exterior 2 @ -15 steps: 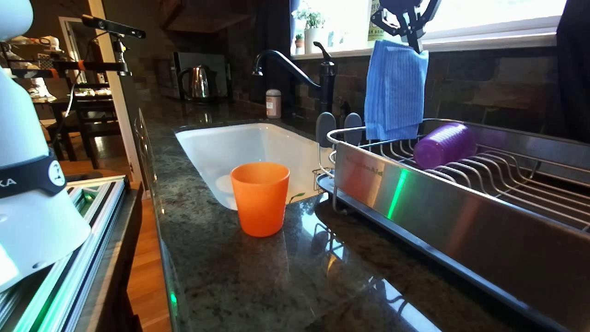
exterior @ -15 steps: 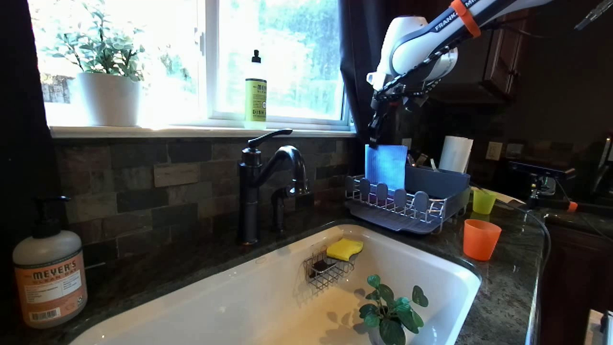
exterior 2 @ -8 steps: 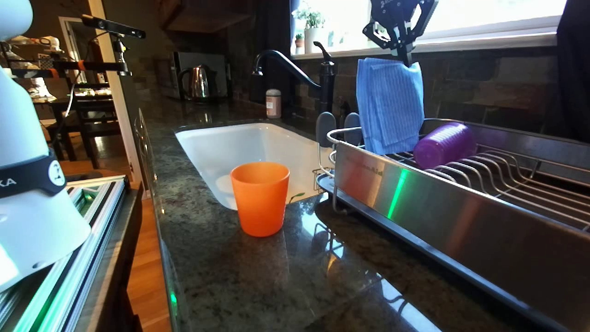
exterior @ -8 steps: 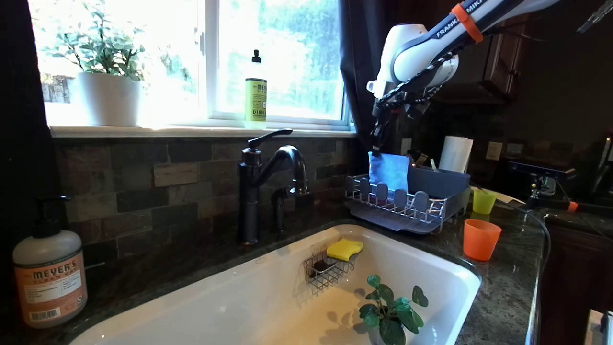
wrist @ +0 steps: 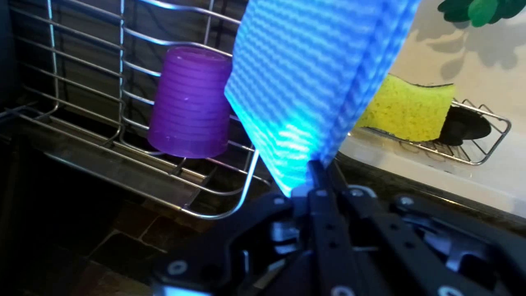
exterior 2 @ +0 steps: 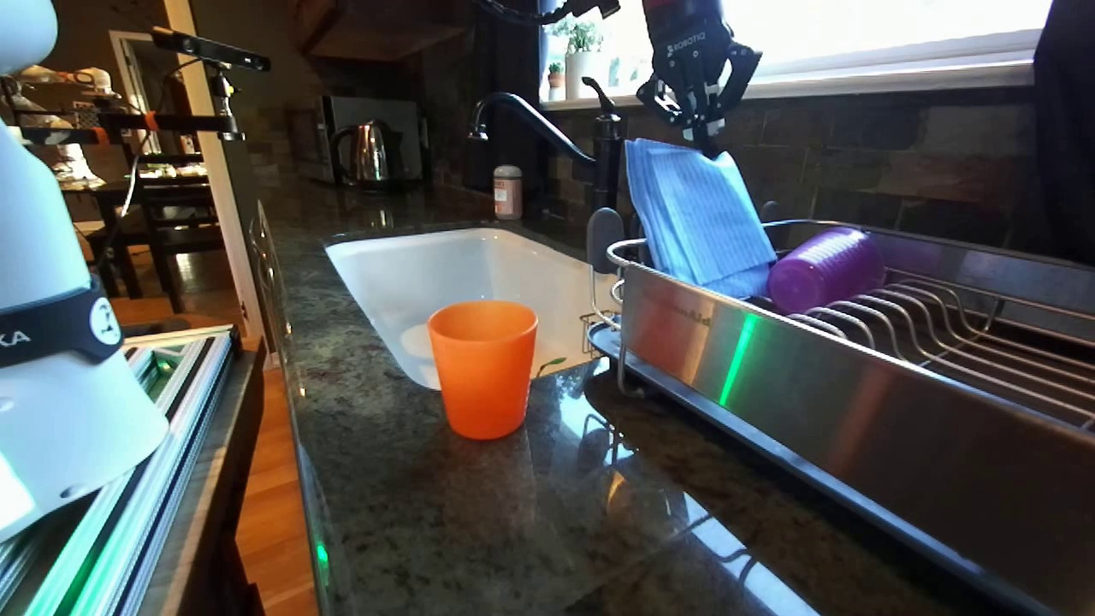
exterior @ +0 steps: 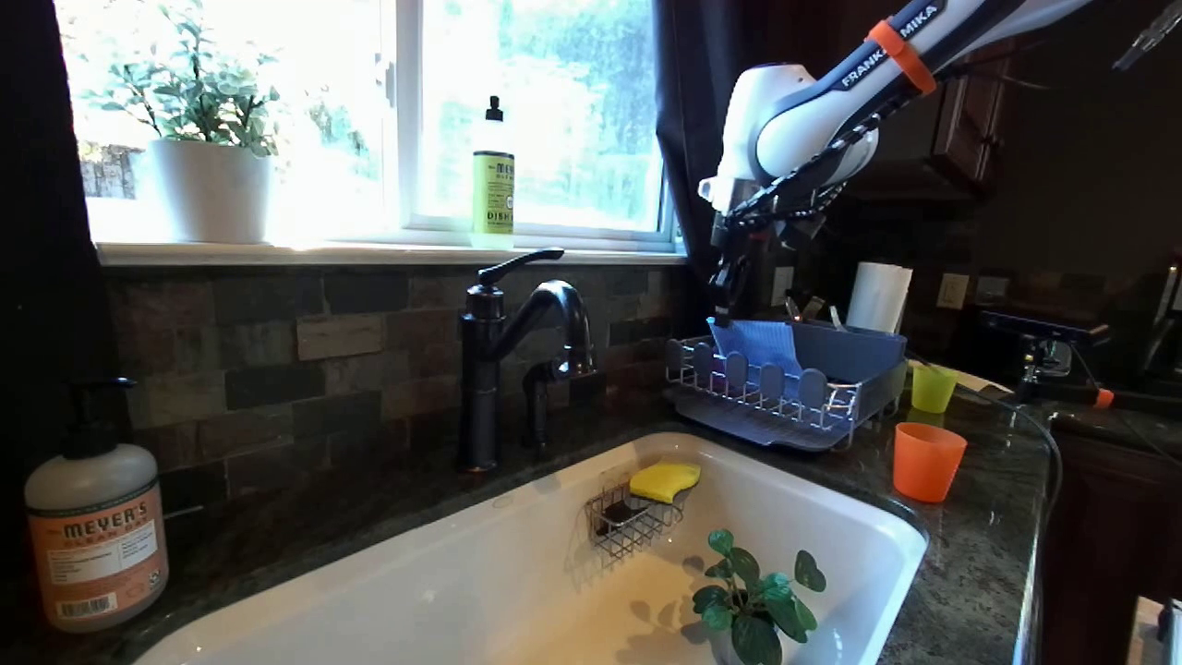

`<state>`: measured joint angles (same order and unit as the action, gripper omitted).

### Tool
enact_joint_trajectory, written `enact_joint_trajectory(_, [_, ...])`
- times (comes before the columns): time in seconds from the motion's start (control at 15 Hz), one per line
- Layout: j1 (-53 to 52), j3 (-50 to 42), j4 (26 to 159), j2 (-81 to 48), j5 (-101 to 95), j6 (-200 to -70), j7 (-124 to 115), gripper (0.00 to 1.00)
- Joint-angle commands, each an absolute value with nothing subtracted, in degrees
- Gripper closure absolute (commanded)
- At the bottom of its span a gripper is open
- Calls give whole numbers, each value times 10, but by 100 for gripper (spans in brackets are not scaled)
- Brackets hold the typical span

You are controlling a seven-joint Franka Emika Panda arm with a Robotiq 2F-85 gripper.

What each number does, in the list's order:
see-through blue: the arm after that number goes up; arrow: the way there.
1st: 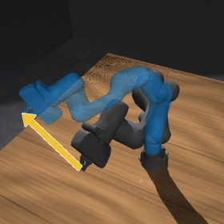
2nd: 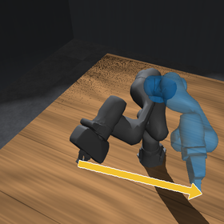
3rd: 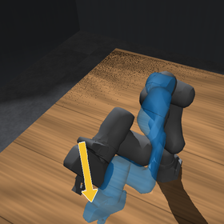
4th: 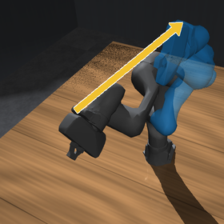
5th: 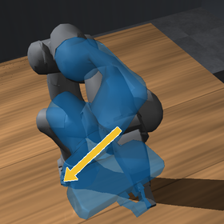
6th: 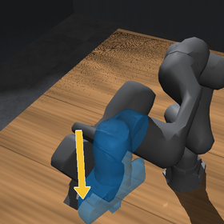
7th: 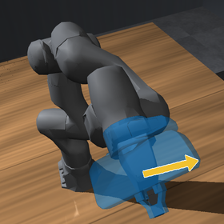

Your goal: Put a cloth on the dishes tray

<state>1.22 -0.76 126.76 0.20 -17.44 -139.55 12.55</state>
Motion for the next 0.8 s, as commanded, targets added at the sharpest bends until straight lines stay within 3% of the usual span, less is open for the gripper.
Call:
enact_joint_trajectory(0.0, [4,-1,1276,-2,-184,-1387,99,100])
enact_joint_trajectory(0.2, [1,2,1274,-9,-181,-1384,85,99])
enact_joint_trajectory(0.27, [1,2,1273,-11,-181,-1382,81,73])
enact_joint_trajectory(0.4, [1,1,1272,-13,-179,-1379,75,66])
enact_joint_trajectory(0.73, [1,0,1272,-12,-175,-1379,66,28])
